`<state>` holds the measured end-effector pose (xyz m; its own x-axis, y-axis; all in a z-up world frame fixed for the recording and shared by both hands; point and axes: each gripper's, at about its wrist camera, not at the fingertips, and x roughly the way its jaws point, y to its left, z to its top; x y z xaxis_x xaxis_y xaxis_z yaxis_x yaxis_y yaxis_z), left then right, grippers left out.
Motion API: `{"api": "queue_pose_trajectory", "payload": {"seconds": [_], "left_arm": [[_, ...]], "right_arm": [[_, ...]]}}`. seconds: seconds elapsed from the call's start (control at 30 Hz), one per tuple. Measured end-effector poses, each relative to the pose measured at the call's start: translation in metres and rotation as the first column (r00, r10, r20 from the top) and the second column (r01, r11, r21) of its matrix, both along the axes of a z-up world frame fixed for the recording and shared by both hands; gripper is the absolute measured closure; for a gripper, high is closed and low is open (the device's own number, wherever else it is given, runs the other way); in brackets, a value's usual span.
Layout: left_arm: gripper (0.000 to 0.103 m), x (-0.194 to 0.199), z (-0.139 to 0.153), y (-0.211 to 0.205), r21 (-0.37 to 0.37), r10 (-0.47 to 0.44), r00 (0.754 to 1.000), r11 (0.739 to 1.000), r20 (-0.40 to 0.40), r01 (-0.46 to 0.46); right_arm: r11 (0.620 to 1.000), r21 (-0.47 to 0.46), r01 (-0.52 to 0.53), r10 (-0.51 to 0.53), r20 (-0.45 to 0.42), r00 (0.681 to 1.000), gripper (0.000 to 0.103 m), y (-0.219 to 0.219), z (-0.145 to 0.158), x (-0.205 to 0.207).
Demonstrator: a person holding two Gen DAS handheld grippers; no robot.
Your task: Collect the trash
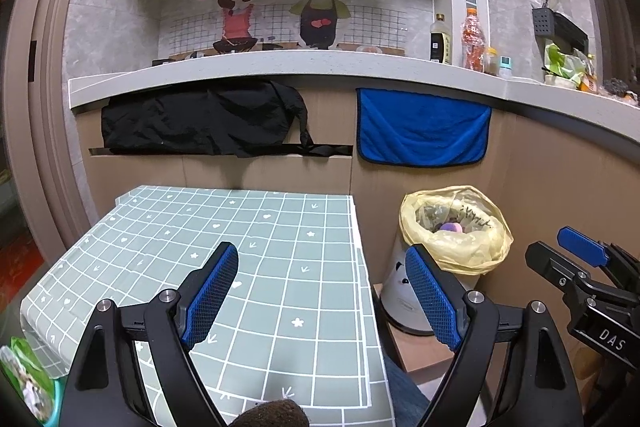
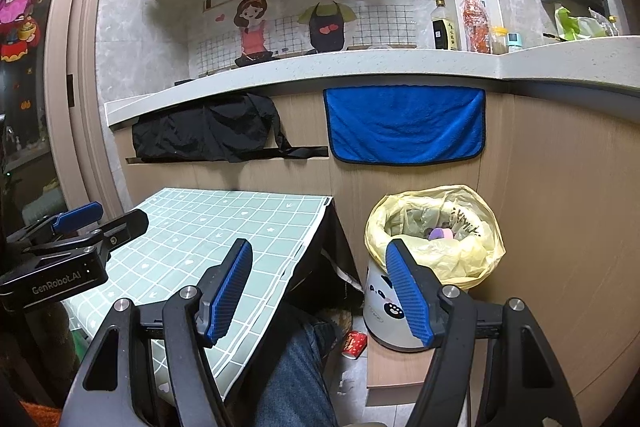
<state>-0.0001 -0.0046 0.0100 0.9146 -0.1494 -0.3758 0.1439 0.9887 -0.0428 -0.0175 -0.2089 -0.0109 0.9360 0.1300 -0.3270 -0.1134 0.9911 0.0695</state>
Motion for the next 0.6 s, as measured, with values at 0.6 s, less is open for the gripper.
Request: {"api": "queue_pose_trajectory", "payload": {"seconds": [0.6], "left_arm": [[0.017,0.0032,-0.0034,-0.0006,0.004,-0.033,0.999,0.999,-0.015,0.033]], "right_arm": [[1.0,0.002,0.007,-0.007,0.0,1.0,0.036,-0.0058,-0.0004,0.0013]]}}
